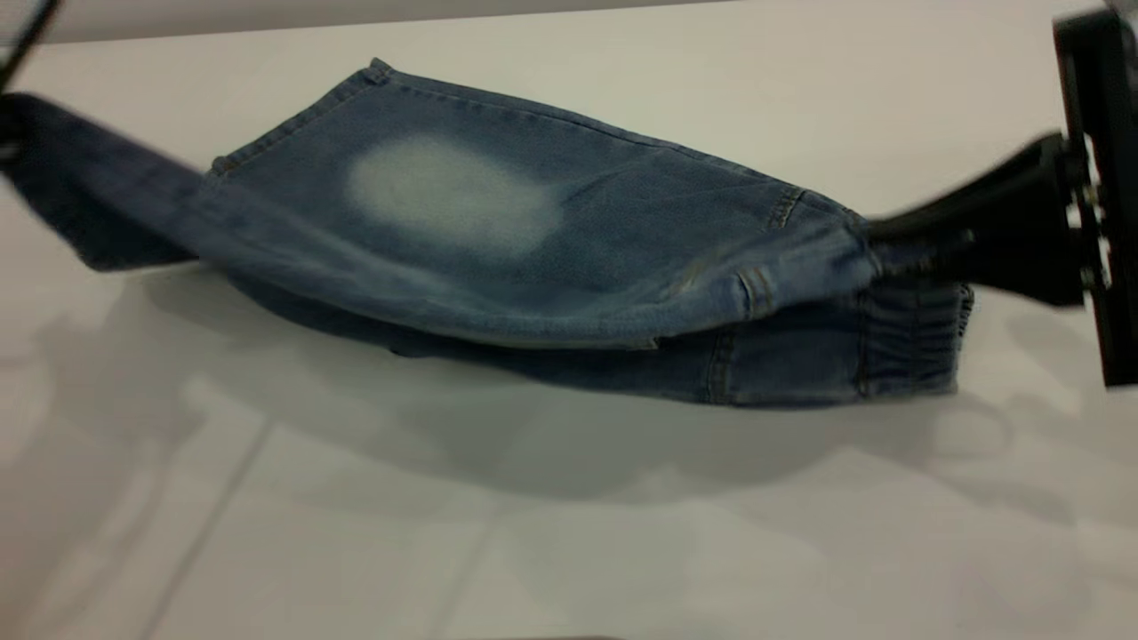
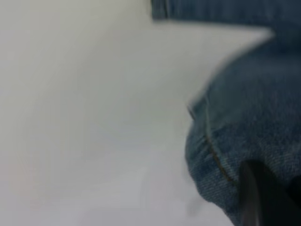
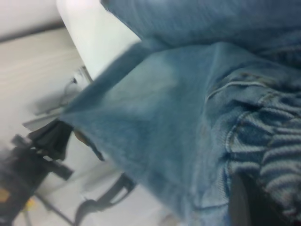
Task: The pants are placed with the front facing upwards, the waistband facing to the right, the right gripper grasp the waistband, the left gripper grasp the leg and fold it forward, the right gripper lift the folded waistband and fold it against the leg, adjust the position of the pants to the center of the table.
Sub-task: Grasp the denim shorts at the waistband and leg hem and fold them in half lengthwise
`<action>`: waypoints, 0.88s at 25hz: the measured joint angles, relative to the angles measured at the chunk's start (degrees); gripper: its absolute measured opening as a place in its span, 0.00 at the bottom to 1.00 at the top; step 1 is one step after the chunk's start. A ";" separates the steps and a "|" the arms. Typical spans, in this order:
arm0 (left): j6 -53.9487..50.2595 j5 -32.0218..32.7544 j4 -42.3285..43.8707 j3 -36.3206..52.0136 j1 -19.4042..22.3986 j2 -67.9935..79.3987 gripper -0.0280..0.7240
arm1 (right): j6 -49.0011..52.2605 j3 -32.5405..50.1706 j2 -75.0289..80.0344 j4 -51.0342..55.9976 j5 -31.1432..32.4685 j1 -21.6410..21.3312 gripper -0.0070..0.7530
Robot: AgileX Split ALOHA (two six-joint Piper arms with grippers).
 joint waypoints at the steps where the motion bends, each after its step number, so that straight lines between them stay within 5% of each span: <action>1: -0.10 -0.93 0.00 -2.01 0.00 2.42 0.06 | 1.66 -1.27 0.00 0.00 -0.14 0.00 0.08; 12: -1.13 -3.86 0.13 -23.97 0.00 25.46 0.06 | 20.09 -10.20 0.43 -0.06 -16.87 0.00 0.08; 22: -1.24 -4.83 0.08 -34.46 -1.88 36.84 0.06 | 28.67 -11.23 0.43 -0.06 -24.33 0.00 0.08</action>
